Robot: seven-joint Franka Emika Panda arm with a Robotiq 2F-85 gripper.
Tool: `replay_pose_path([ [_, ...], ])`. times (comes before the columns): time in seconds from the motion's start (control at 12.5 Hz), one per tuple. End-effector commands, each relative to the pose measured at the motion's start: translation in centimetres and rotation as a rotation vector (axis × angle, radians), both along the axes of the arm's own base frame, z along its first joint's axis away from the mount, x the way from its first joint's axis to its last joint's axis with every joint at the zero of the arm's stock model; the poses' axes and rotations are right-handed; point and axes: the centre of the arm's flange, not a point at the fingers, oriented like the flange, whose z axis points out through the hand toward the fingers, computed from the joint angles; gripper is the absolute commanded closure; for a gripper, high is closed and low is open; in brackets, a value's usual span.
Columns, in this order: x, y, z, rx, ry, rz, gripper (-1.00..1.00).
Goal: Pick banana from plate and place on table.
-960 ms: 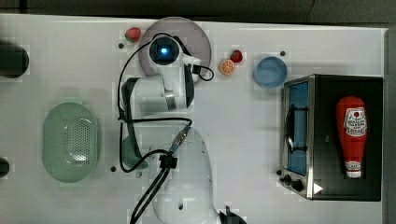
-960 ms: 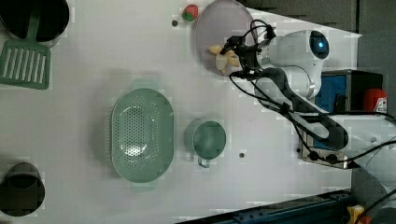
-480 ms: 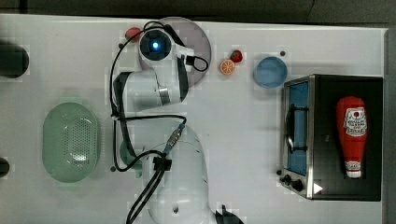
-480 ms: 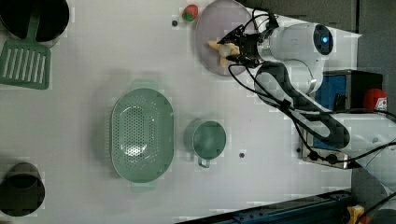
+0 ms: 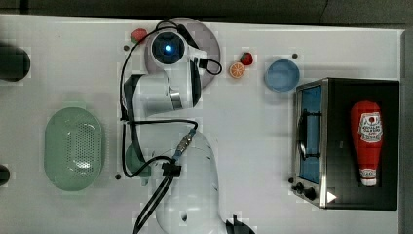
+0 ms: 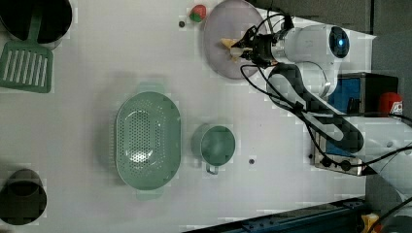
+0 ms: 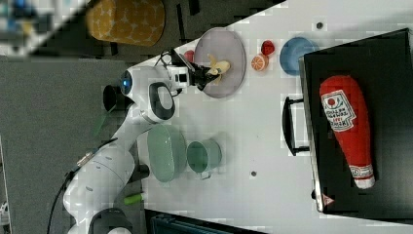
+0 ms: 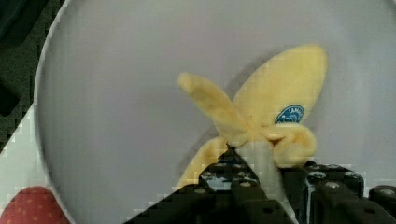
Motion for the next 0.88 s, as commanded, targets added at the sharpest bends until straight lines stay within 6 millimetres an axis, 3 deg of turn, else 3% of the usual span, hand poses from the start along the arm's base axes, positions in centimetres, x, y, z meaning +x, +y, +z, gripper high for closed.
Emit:
replay_pose_path([
  [0.08,1.3,-1.1,7.0,-0.003,-0.048,-0.044,0.56],
  [0.56,-3.1,-5.7,24.5,-0.050,-0.025,-0.053,0.56],
  [0.72,-6.0,-7.9,27.7,-0.066,-0.044,-0.010,0.56],
  [0.88,-9.6,-9.7,29.5,-0.078,-0.048,-0.006,0.56],
])
